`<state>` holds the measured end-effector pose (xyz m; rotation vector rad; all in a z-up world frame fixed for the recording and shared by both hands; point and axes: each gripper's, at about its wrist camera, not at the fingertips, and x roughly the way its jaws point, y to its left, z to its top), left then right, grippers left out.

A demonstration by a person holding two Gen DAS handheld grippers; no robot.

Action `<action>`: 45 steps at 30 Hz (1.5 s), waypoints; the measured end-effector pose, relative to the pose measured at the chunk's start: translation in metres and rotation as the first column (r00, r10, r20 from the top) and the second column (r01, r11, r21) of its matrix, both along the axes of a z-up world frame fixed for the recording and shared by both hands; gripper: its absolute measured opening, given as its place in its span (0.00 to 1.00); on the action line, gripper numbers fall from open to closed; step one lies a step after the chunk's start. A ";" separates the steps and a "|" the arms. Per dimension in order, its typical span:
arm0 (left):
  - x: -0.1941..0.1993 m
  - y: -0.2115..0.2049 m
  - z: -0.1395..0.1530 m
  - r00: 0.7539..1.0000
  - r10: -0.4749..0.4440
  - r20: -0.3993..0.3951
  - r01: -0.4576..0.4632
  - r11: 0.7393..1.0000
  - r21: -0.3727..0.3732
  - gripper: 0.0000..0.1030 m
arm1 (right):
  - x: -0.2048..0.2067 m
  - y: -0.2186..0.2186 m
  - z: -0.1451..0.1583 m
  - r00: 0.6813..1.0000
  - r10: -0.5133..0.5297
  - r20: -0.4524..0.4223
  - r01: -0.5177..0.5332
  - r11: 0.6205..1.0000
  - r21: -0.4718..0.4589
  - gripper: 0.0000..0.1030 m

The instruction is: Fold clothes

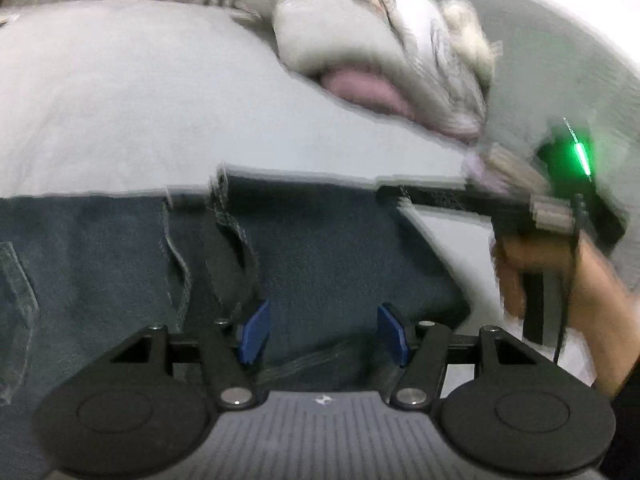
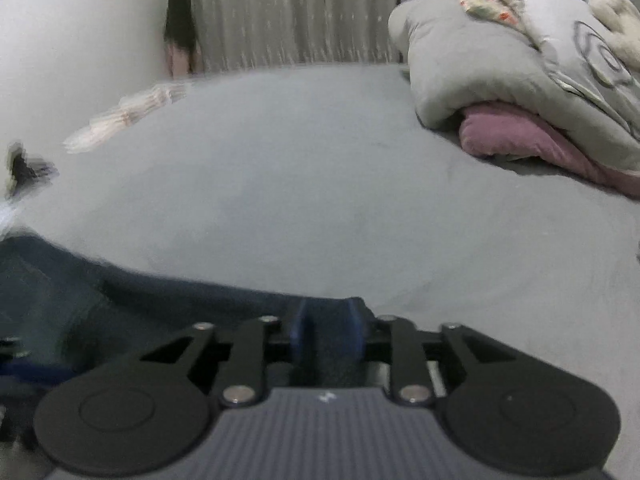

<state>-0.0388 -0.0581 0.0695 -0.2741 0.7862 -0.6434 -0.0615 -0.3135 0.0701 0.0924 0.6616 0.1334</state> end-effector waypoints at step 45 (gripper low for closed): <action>0.052 -0.003 0.000 0.994 0.088 0.068 -0.084 0.995 -0.058 0.06 | -0.092 0.091 -0.016 0.893 0.439 -0.104 -0.449 0.847 -0.284 0.05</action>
